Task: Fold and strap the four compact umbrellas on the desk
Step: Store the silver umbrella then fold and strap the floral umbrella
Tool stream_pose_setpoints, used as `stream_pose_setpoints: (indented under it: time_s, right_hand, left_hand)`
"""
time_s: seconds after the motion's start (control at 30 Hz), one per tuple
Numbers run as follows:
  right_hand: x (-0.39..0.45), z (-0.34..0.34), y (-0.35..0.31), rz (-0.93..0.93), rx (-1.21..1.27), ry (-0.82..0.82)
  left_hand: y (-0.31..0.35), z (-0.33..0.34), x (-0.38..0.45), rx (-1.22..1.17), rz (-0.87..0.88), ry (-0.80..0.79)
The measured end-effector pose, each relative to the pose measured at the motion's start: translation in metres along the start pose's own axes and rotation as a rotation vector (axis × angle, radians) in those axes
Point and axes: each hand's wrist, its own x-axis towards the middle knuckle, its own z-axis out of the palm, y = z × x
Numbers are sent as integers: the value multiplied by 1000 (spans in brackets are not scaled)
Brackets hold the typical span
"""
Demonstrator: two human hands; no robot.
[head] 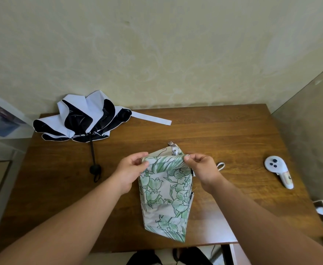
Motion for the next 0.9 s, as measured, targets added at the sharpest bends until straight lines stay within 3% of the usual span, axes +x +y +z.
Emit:
stream_pose_setpoints:
  time_s: [0.1,0.37,0.57,0.67,0.73,0.8,0.9]
  right_hand:
    - [1,0,-2,-7,-39,-4]
    - [0,-5,2,-5,-30,-5]
    - [-7,-12,9,-28,-222,-38]
    - [-8,-8,11,-51,-220,21]
    - [-8,-8,11,-36,-178,11]
    - [-8,-9,10,-32,-180,2]
    - [-6,-13,5,-45,-195,8]
  left_hand:
    - [3,-2,-4,241,131,51]
    - [4,-1,-3,472,291,128]
    - [-7,-9,-6,421,237,-3]
    - [-13,-9,-11,669,288,-76]
    - [-13,-6,-13,867,402,-7]
    - [-10,-5,-12,903,539,88]
    - [-3,-7,-7,886,596,136]
